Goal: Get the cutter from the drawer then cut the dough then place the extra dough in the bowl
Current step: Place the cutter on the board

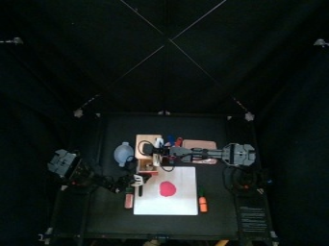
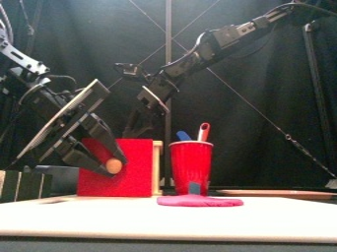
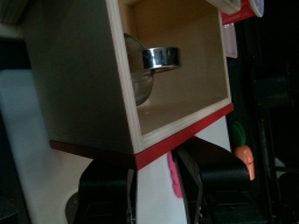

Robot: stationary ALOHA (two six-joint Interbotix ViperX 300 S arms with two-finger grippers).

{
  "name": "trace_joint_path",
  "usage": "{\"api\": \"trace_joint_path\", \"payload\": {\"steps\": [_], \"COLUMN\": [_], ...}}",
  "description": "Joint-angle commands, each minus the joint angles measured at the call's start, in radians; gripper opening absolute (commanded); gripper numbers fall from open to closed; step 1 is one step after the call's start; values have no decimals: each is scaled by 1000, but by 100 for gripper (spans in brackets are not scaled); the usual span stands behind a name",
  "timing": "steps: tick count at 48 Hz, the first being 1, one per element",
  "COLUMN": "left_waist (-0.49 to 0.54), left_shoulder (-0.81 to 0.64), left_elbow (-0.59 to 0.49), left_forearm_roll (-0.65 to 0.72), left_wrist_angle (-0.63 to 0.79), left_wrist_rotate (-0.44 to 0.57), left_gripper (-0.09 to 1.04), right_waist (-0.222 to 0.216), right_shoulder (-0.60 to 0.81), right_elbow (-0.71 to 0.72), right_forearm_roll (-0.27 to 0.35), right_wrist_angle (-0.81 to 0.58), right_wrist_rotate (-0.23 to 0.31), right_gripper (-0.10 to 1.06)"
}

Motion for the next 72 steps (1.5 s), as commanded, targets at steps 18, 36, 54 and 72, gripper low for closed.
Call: {"api": "trace_joint_path", "payload": {"steps": [18, 36, 54, 72], "left_waist": [-9, -9, -9, -18], "left_shoulder": [-18, -18, -18, -32], "left_elbow": [3, 11, 8, 8], "left_forearm_roll": [5, -3, 2, 8], "left_wrist_angle": [5, -9, -9, -6], "left_wrist_rotate": [5, 5, 5, 5], "left_gripper": [48, 58, 82, 84], "right_waist": [0, 0, 0, 0], "right_shoulder": [25, 25, 25, 25], "right_elbow": [6, 5, 5, 5], "right_forearm_roll": [5, 5, 5, 5], "right_wrist_angle": [14, 14, 14, 14], "right_wrist_rotate": [3, 3, 2, 2], "right_gripper": [2, 2, 2, 2]}}
